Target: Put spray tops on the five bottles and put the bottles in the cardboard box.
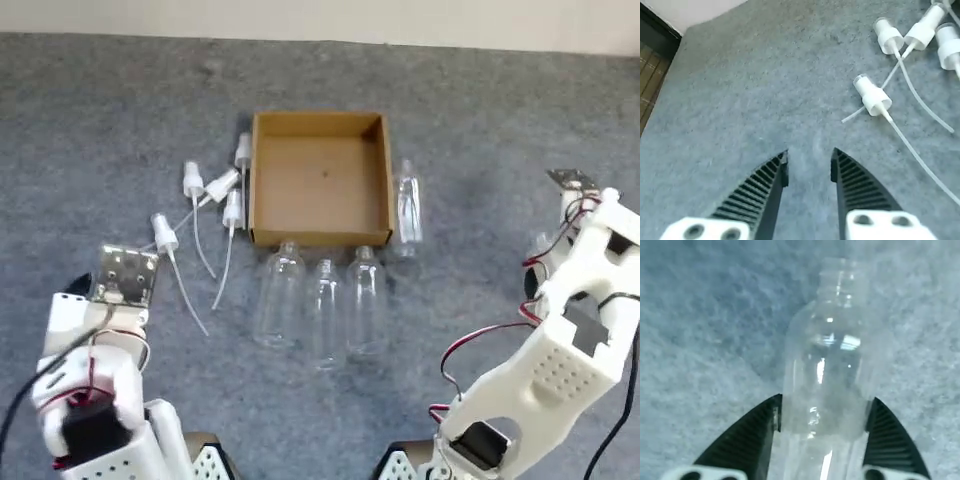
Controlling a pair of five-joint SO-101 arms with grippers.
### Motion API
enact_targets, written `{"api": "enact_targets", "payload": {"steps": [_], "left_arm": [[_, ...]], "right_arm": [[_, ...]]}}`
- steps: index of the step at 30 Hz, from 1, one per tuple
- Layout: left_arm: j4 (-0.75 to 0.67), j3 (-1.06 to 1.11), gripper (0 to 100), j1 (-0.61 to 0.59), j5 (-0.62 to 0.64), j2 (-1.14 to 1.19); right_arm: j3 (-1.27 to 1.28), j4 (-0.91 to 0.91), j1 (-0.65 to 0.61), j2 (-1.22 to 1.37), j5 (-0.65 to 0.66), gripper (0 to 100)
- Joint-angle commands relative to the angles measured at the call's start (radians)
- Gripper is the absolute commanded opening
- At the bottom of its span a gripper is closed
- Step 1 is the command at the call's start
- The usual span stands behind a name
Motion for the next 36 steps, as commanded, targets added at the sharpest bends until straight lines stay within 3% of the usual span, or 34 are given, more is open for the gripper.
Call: {"api": "enact_targets", "payload": {"steps": [1, 7, 14, 22, 29, 36], "left_arm": [[0.103, -0.326, 11, 0.042, -0.009, 0.367], [0.287, -0.799, 11, 0.139, 0.058, 0.924], [0.299, -1.224, 17, 0.232, 0.201, 1.434], [0.305, -1.606, 16, 0.28, 0.423, 1.897], [0.296, -1.561, 15, 0.225, 0.479, 2.064], [0.166, -1.417, 15, 0.165, 0.502, 2.071]], "right_arm": [[-0.033, 0.039, -0.041, -0.012, -0.014, 21.1], [-0.033, 0.042, -0.042, -0.013, -0.014, 21.1], [-0.024, 0.039, -0.03, -0.156, 0.0, 21.1], [0.09, -0.008, -0.031, -0.3, 0.049, 21.2], [0.222, -0.093, -0.03, -0.297, 0.043, 21.3], [0.32, -0.18, -0.024, -0.298, 0.041, 21.3]]}}
